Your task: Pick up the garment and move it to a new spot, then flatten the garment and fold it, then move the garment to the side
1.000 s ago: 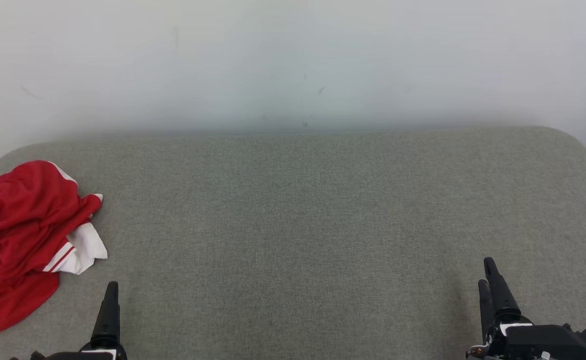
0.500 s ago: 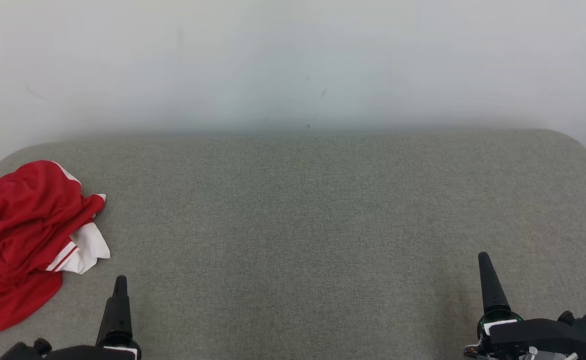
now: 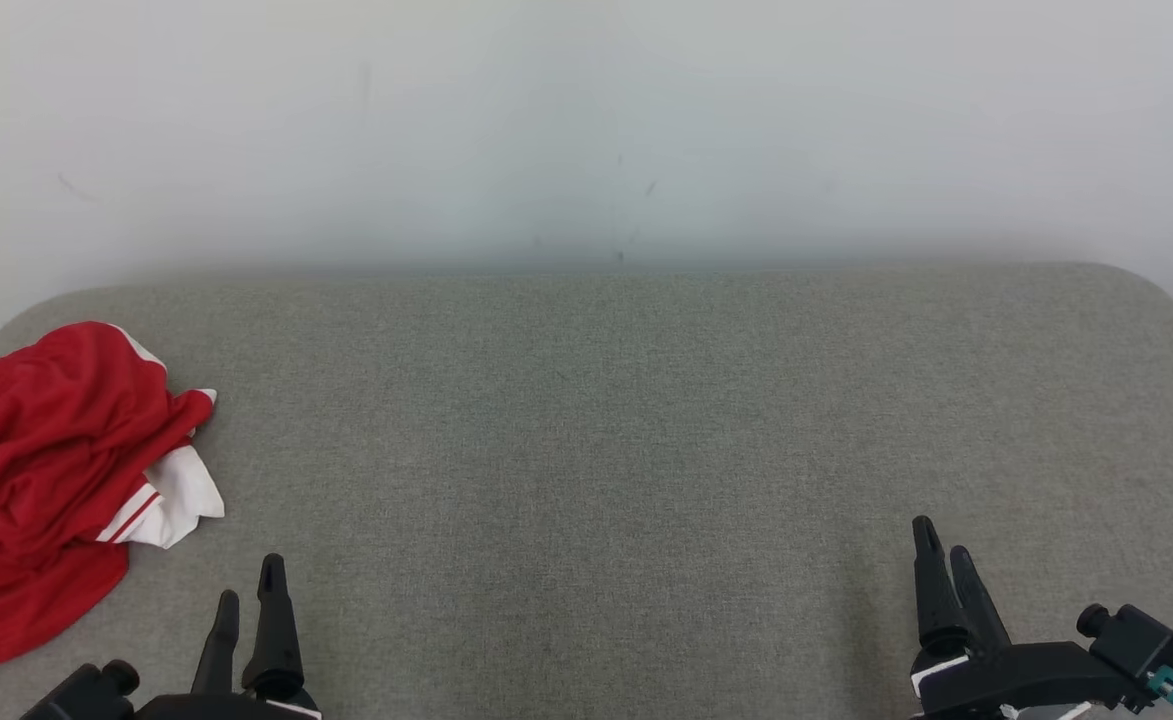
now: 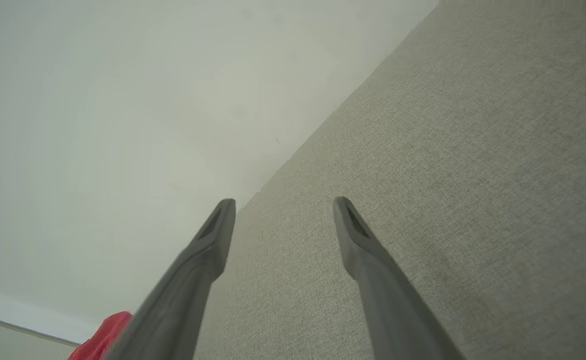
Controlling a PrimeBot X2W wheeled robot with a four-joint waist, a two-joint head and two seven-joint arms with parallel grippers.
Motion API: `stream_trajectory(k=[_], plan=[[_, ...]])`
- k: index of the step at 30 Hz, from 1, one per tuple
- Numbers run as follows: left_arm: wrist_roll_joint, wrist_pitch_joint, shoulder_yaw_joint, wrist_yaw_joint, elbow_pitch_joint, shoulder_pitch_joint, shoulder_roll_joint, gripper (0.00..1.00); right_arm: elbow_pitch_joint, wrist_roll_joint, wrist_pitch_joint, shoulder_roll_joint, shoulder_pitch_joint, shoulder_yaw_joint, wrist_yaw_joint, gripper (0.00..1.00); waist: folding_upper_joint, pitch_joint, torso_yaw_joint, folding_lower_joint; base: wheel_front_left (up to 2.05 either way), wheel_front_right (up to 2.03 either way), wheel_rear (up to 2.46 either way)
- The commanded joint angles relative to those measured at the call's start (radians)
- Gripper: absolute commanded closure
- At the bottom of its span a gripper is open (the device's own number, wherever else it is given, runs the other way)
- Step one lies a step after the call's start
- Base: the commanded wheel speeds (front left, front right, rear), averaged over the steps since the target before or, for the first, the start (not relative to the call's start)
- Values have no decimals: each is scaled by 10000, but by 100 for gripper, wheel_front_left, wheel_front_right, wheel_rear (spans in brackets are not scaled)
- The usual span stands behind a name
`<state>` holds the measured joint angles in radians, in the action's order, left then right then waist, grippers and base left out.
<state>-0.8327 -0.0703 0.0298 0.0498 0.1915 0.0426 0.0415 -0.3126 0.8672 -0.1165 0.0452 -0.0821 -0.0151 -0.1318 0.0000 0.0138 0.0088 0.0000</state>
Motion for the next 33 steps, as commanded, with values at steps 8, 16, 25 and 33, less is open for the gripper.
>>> stream_trajectory(k=[8,16,25,33], plan=[[1921,-344,-317,-79,-59,18,85,0,-323,-1751,-98,45,-282,-106,10,0,0,39,53,0,0,0,0],[3089,-593,-401,-233,-97,-22,89,0,-109,-3153,266,49,-226,-185,11,0,0,56,138,0,0,0,0],[4073,-835,-447,-394,43,-82,136,0,144,-4169,455,53,-32,-197,13,0,0,72,130,0,0,0,0],[4835,-1054,-554,-430,105,-138,143,0,222,-4856,526,56,95,-133,14,0,0,115,127,0,0,0,0]])
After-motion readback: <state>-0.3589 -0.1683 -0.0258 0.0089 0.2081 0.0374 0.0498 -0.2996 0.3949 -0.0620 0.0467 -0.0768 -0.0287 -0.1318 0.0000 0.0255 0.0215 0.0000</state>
